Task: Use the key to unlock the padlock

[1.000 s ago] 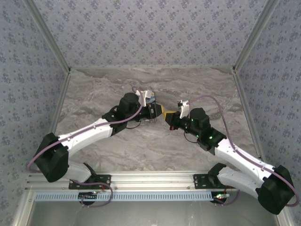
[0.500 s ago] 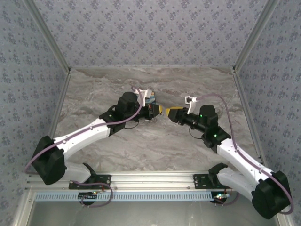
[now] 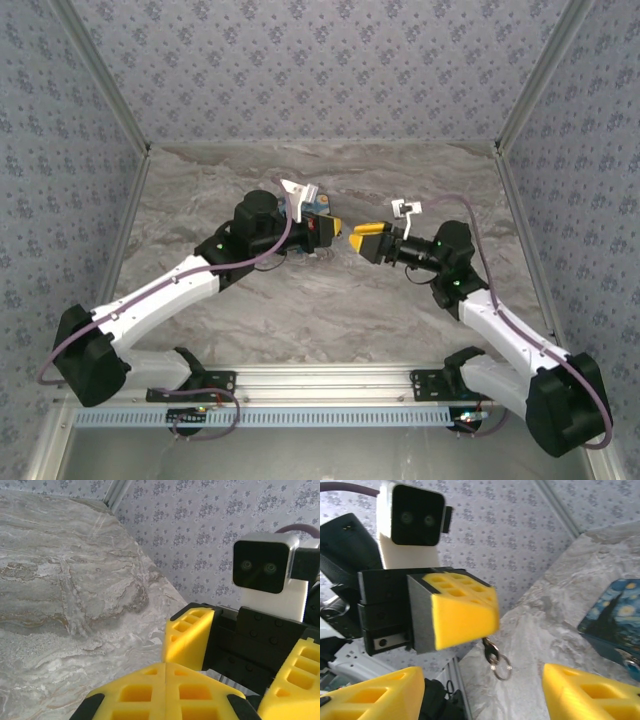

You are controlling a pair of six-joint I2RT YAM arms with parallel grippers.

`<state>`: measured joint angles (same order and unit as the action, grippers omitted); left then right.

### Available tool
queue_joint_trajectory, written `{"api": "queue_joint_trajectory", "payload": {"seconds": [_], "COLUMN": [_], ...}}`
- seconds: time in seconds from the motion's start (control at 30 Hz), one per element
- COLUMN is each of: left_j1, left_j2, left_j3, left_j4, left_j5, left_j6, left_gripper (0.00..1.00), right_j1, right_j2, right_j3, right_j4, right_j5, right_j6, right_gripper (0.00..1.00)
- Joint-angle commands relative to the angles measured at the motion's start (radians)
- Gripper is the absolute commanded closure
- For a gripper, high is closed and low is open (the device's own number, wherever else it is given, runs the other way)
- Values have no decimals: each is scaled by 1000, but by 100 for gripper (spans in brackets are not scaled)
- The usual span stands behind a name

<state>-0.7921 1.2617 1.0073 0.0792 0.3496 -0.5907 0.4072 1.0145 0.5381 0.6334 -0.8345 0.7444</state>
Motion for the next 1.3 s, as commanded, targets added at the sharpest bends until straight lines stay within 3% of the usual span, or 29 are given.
{"api": "queue_joint_trajectory", "payload": {"seconds": [0.0, 0.83, 1.27], "left_j1": [4, 5, 4], "left_j2": [-18, 15, 20], "left_j3": [28, 16, 10], "left_j4": [53, 88, 85], "left_j5": [36, 54, 63], "left_j6": [10, -23, -18], "left_gripper": [100, 100, 100], "right_j1": [26, 48, 43], "right_j2": [31, 84, 84], "right_j3": [44, 50, 57], "right_j4": [52, 57, 58], "right_j5": [-30, 21, 28], "right_j6": [-8, -11, -1], "right_gripper": [38, 75, 80]}}
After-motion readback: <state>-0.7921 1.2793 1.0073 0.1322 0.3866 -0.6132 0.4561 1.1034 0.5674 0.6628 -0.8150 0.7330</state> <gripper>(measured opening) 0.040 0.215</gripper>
